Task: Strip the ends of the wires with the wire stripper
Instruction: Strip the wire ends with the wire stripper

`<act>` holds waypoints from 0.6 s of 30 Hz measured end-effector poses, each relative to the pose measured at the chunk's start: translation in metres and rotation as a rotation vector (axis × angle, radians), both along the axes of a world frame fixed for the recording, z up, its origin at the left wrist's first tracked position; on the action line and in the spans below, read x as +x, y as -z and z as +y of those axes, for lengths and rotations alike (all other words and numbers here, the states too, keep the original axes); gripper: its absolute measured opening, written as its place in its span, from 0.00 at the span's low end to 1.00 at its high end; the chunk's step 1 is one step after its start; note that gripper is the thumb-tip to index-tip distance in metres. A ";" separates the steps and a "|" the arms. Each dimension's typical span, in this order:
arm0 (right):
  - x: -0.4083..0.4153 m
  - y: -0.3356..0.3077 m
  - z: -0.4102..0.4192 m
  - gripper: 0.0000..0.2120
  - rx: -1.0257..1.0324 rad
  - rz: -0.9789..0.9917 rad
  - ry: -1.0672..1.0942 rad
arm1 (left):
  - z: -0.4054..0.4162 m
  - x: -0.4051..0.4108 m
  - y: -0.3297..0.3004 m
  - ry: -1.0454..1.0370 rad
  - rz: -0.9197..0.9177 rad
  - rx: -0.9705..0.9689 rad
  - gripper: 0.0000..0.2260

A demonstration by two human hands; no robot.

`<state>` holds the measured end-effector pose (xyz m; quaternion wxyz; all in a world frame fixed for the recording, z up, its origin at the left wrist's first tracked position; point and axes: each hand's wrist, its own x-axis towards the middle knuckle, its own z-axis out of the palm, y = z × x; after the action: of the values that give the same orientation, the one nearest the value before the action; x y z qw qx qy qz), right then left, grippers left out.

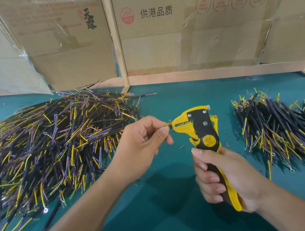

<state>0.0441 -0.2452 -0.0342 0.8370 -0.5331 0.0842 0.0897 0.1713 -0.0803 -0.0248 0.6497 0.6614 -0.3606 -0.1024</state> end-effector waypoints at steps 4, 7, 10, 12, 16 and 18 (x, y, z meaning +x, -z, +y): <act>0.000 -0.001 0.000 0.20 -0.008 0.003 0.009 | 0.000 0.001 0.001 -0.006 0.007 0.011 0.06; 0.000 -0.002 -0.001 0.20 0.002 0.001 0.006 | 0.001 0.002 0.000 -0.010 -0.014 0.025 0.06; -0.001 -0.005 -0.004 0.20 0.000 -0.012 -0.011 | 0.003 0.005 -0.002 0.010 -0.034 0.031 0.06; -0.001 -0.007 -0.006 0.19 0.003 -0.020 -0.020 | 0.006 0.007 -0.005 0.024 -0.052 0.043 0.07; -0.002 -0.007 -0.005 0.19 0.022 -0.027 -0.033 | 0.007 0.006 -0.010 0.084 0.131 -0.025 0.08; -0.002 -0.007 -0.006 0.19 0.008 -0.031 -0.035 | 0.009 0.008 -0.012 0.130 0.231 -0.060 0.07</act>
<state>0.0425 -0.2514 -0.0268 0.8388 -0.5323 0.0617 0.0965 0.1789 -0.0718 -0.0130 0.6983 0.6008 -0.3282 -0.2088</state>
